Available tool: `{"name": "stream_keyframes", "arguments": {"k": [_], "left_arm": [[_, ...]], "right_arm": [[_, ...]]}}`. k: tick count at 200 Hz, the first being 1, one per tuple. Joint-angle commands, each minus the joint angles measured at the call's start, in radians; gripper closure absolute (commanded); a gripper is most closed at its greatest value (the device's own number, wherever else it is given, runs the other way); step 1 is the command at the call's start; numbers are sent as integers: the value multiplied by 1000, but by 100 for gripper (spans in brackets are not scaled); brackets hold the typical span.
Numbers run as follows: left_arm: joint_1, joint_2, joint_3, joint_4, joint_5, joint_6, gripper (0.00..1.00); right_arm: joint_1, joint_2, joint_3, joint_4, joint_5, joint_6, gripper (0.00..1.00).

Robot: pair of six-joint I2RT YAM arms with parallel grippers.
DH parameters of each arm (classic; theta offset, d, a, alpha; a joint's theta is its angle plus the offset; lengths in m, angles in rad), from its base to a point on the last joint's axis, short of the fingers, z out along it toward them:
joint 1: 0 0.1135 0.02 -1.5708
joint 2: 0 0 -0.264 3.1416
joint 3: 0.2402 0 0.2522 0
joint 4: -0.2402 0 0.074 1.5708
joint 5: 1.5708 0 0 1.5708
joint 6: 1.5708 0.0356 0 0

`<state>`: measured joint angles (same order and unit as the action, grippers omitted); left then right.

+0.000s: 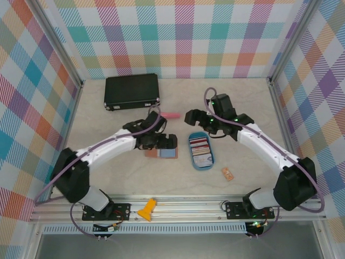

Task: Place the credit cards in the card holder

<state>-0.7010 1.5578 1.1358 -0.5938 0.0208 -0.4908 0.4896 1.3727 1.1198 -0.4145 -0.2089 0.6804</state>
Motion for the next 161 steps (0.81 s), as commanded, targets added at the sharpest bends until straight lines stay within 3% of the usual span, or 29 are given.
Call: {"name": "stream_keyframes", "arguments": {"k": [1,51,106,127,161], "left_arm": [[-21,77,70,-82,-141,-35,0],[-20,176,102,-104,-191,-58,1],[-7,175,73,-81,-175,-51,2],[20,133,54,-101,-194,-41,2],[84,47,-21,-85,-130,0,5]], "right_arm": [[-23,-24,-30,-50,-13,-46,6],[-58,-33,-57,-48,-42,-59,6],[-59,5,-30,-46,-136,-105,6],[-25,40,-19,-36,-152,-92,7],[88,114,38,-35,-89,-56,9]]}}
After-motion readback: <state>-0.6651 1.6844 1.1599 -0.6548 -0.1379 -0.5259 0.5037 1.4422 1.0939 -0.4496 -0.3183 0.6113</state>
